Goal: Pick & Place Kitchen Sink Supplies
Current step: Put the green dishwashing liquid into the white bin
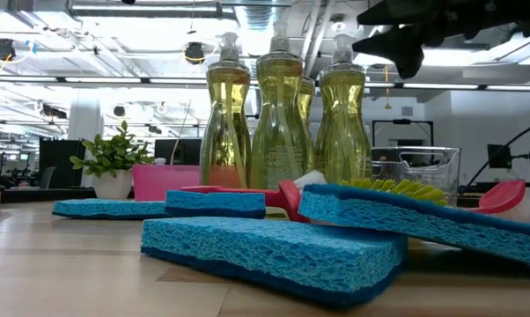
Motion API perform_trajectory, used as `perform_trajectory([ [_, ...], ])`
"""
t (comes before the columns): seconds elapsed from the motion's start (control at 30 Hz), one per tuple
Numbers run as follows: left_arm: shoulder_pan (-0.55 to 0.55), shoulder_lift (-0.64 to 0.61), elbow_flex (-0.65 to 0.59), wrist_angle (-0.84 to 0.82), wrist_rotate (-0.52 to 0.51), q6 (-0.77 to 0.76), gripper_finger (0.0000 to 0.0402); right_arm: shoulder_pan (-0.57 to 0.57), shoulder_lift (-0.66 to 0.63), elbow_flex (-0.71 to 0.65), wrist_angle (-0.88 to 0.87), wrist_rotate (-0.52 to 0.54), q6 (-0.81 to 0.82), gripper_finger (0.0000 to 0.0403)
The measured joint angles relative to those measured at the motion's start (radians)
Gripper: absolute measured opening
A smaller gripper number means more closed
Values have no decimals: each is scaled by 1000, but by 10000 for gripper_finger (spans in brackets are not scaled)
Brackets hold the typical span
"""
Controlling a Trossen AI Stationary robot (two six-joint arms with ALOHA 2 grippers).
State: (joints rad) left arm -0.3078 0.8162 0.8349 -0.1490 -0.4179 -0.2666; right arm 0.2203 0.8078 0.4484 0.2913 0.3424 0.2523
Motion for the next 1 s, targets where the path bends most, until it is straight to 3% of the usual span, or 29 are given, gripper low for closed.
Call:
perform_trajectory([
  [0.67,0,0,0,0,0,0,104,-103,-2,0,-21,0,-26,224],
  [1.0,0,0,0,0,0,0,104,-118,114,0,82,0,-26,222],
])
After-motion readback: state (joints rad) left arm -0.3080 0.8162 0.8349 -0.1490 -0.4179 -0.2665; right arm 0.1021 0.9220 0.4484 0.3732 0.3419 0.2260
